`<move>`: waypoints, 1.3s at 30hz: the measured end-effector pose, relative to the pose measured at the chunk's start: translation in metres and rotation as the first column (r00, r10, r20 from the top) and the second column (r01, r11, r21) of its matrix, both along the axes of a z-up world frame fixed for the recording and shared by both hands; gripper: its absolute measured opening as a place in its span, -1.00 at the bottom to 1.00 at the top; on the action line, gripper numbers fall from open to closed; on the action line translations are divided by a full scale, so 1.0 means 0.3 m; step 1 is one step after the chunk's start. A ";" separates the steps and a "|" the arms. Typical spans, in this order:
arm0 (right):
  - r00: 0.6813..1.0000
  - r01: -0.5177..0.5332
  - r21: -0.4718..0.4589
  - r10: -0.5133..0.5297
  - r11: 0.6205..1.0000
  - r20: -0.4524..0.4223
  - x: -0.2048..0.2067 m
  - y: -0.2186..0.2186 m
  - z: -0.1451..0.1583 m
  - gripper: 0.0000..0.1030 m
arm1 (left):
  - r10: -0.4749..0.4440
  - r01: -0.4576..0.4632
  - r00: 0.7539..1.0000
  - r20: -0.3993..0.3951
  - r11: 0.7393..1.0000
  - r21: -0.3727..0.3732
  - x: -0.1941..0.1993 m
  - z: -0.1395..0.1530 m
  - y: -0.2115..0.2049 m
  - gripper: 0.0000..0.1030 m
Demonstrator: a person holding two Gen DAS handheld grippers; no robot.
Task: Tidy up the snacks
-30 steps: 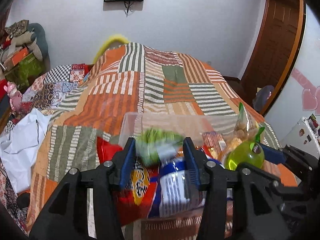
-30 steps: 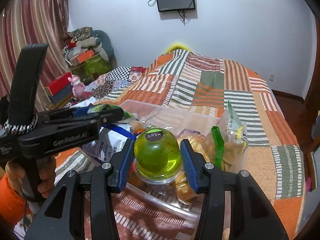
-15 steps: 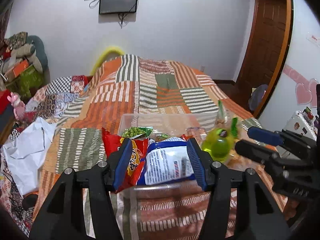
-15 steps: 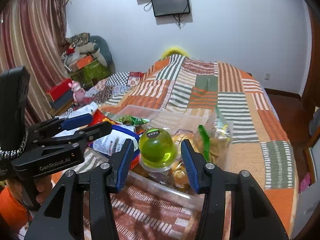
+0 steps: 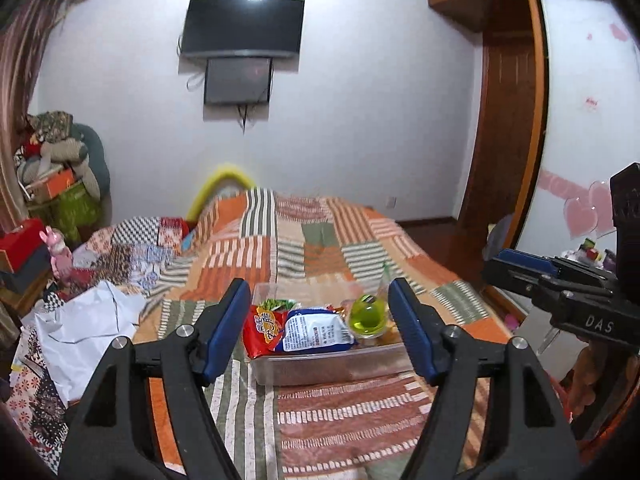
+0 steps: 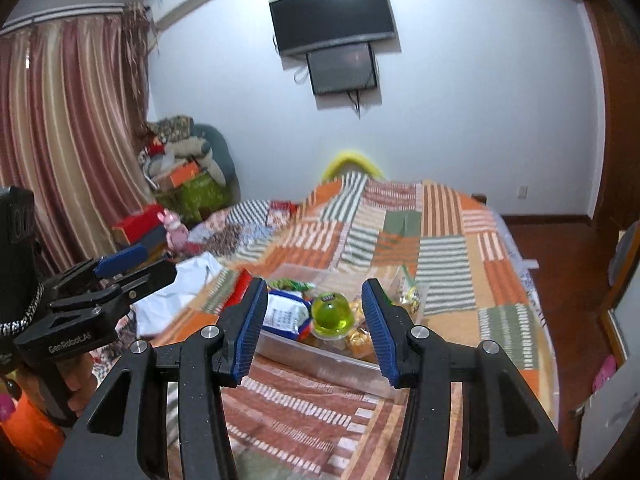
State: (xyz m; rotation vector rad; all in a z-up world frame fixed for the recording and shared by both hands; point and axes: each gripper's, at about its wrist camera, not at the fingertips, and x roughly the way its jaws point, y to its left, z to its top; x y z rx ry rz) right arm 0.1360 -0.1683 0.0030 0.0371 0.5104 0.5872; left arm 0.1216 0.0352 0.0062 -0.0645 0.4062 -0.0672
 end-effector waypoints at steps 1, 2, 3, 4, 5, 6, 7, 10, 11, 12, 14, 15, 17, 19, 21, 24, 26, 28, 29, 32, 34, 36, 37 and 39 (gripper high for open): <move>1.000 0.001 0.008 -0.001 1.000 0.010 -0.020 -0.007 0.011 -0.01 | 0.000 0.000 1.000 0.014 1.000 -0.003 -0.024 0.011 -0.004 0.47; 1.000 0.004 0.021 -0.004 1.000 0.025 -0.047 -0.018 0.028 0.07 | 0.002 -0.002 0.999 0.034 1.000 -0.007 -0.057 0.022 -0.009 0.55; 0.999 0.007 0.028 -0.008 1.000 0.035 -0.062 -0.023 0.035 0.14 | 0.003 -0.003 0.999 0.048 1.000 -0.007 -0.078 0.029 -0.013 0.60; 0.999 0.009 0.035 -0.011 0.999 0.050 -0.085 -0.027 0.048 0.17 | 0.006 -0.005 0.998 0.061 1.000 -0.005 -0.099 0.036 -0.017 0.68; 0.998 0.012 0.040 -0.014 0.999 0.062 -0.103 -0.032 0.056 0.20 | 0.010 -0.010 0.997 0.077 1.000 -0.002 -0.121 0.042 -0.024 0.74; 0.997 0.015 0.046 -0.018 0.999 0.073 -0.123 -0.037 0.065 0.24 | 0.017 -0.017 0.996 0.093 1.000 0.004 -0.144 0.047 -0.031 0.78; 0.996 0.016 0.050 -0.021 0.999 0.081 -0.136 -0.041 0.069 0.29 | 0.019 -0.020 0.995 0.102 1.000 0.007 -0.161 0.050 -0.036 0.86; 0.993 0.032 0.063 -0.039 0.998 0.108 -0.171 -0.048 0.075 0.55 | 0.022 -0.025 0.992 0.126 1.000 0.017 -0.202 0.051 -0.055 0.92; 0.991 0.041 0.060 -0.049 0.997 0.122 -0.182 -0.048 0.075 0.60 | 0.021 -0.024 0.991 0.129 0.999 0.022 -0.212 0.051 -0.062 0.95; 0.989 0.051 0.056 -0.058 0.997 0.134 -0.190 -0.047 0.075 0.67 | 0.022 -0.025 0.991 0.131 0.999 0.026 -0.223 0.050 -0.065 0.95; 0.987 0.068 0.055 -0.075 0.996 0.143 -0.196 -0.044 0.071 0.86 | 0.022 -0.025 0.990 0.136 0.999 0.026 -0.235 0.049 -0.069 0.96; 0.986 0.078 0.060 -0.086 0.995 0.145 -0.196 -0.044 0.068 0.98 | 0.023 -0.026 0.990 0.138 0.999 0.022 -0.240 0.049 -0.069 0.97; 0.983 0.098 0.069 -0.107 0.993 0.151 -0.198 -0.045 0.063 1.00 | 0.029 -0.032 0.989 0.142 0.999 0.017 -0.244 0.048 -0.066 0.98; 0.981 0.107 0.062 -0.115 0.992 0.154 -0.195 -0.040 0.057 1.00 | 0.029 -0.031 0.990 0.137 0.999 0.008 -0.244 0.043 -0.062 0.98; 0.982 0.107 0.061 -0.115 0.992 0.149 -0.198 -0.041 0.053 1.00 | 0.029 -0.028 0.991 0.130 1.000 -0.006 -0.242 0.036 -0.056 0.98; 0.982 0.105 0.054 -0.112 0.993 0.149 -0.204 -0.043 0.049 1.00 | 0.033 -0.032 0.991 0.127 0.999 -0.010 -0.243 0.031 -0.053 0.98; 0.981 0.110 0.047 -0.116 0.993 0.156 -0.213 -0.043 0.047 1.00 | 0.034 -0.033 0.991 0.127 0.999 -0.006 -0.244 0.028 -0.054 0.98; 0.981 0.109 0.043 -0.115 0.993 0.159 -0.224 -0.046 0.049 1.00 | 0.034 -0.033 0.991 0.126 0.999 -0.007 -0.244 0.024 -0.058 0.98; 0.981 0.109 0.043 -0.115 0.993 0.159 -0.225 -0.045 0.048 1.00 | 0.033 -0.032 0.992 0.126 0.999 -0.008 -0.245 0.023 -0.058 0.98; 0.980 0.107 0.043 -0.113 0.993 0.161 -0.228 -0.046 0.047 1.00 | 0.032 -0.031 0.992 0.125 0.999 -0.008 -0.247 0.023 -0.059 0.98; 0.980 0.108 0.041 -0.113 0.993 0.163 -0.231 -0.045 0.047 1.00 | 0.032 -0.031 0.992 0.125 0.999 -0.008 -0.248 0.023 -0.058 0.98; 0.980 0.108 0.041 -0.113 0.993 0.162 -0.233 -0.044 0.048 1.00 | 0.032 -0.032 0.992 0.125 0.999 -0.007 -0.248 0.024 -0.058 0.98; 0.980 0.107 0.041 -0.112 0.993 0.162 -0.233 -0.044 0.047 1.00 | 0.032 -0.031 0.992 0.125 0.999 -0.008 -0.249 0.024 -0.058 0.98; 0.980 0.104 0.041 -0.110 0.994 0.164 -0.235 -0.044 0.049 1.00 | 0.032 -0.032 0.992 0.125 0.999 -0.007 -0.248 0.023 -0.058 0.98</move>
